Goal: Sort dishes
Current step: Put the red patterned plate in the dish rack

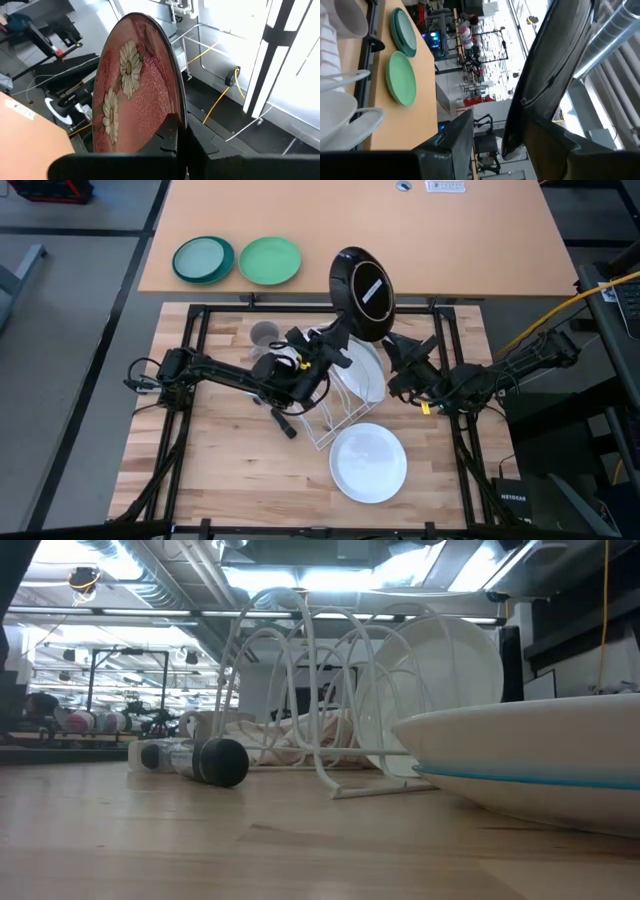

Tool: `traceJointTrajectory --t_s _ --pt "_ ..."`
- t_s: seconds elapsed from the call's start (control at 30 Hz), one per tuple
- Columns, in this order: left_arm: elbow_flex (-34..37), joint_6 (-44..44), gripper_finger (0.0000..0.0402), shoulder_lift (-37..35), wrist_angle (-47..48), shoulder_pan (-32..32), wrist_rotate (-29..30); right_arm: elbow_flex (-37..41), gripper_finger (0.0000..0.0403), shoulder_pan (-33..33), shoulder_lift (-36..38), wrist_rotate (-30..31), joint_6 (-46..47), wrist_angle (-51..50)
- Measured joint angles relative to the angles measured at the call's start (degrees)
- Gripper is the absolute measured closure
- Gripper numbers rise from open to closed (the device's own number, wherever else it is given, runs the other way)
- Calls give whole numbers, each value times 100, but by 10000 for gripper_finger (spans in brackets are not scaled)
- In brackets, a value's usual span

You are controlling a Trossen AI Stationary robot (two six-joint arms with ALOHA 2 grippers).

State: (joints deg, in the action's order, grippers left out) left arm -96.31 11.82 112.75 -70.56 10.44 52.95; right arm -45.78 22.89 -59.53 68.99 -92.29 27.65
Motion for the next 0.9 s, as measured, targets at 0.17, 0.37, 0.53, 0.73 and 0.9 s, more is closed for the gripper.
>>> traceJointTrajectory --t_s 0.17,0.37,0.53,0.73,0.9 --pt "0 149 401 1 255 3 40 2 233 -4 -5 -49 -230 399" --pt "-2 751 401 0 493 -9 73 2 233 -68 -5 -203 -424 905" --pt "-2 909 401 0 520 -16 107 2 233 -385 -9 -517 -401 1078" --pt "-2 822 401 0 569 38 144 2 233 -715 -148 -726 -401 1370" --pt "-2 789 401 0 706 41 129 2 233 -771 -181 -804 -349 1418"
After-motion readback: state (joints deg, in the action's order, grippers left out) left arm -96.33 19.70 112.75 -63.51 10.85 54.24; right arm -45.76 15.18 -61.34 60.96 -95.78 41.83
